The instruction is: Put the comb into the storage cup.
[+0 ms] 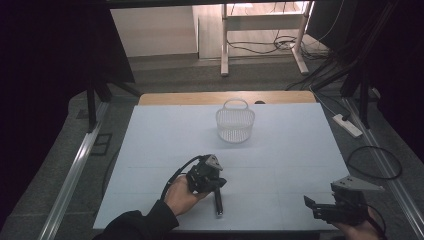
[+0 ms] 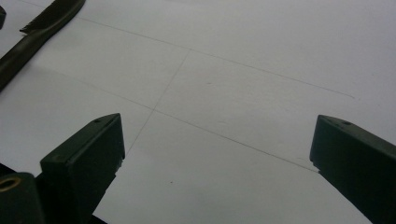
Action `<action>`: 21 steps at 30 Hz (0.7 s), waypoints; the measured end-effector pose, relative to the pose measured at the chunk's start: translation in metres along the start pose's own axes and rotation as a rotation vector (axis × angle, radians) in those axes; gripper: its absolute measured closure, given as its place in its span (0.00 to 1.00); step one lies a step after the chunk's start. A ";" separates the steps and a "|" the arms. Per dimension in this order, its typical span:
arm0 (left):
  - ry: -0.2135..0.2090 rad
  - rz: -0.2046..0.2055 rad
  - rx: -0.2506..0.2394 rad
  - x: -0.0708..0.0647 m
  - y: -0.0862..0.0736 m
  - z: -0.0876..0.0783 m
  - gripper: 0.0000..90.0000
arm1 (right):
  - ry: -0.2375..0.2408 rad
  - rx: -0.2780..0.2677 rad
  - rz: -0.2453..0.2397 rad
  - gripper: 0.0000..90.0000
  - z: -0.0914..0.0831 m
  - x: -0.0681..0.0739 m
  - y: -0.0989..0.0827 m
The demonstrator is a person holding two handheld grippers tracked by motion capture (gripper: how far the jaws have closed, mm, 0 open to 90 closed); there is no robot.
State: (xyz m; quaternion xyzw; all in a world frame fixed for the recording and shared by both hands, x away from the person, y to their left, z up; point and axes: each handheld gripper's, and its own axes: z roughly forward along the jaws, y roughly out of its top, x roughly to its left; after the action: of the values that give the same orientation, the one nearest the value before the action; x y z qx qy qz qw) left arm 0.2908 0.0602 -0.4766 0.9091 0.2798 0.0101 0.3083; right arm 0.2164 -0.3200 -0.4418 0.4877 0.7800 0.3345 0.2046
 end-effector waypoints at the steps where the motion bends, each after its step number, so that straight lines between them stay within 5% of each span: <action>1: -0.001 -0.005 0.002 0.001 -0.002 0.002 0.99 | 0.000 0.000 -0.003 0.04 0.000 0.000 0.000; 21: -0.001 -0.020 0.068 -0.009 -0.015 0.032 0.99 | 0.002 0.001 -0.011 0.05 0.000 0.001 0.000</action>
State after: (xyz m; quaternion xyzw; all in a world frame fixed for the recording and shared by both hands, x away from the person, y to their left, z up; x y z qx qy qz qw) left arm 0.2820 0.0479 -0.5094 0.9164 0.2887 -0.0029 0.2773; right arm 0.2164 -0.3193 -0.4419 0.4831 0.7831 0.3335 0.2055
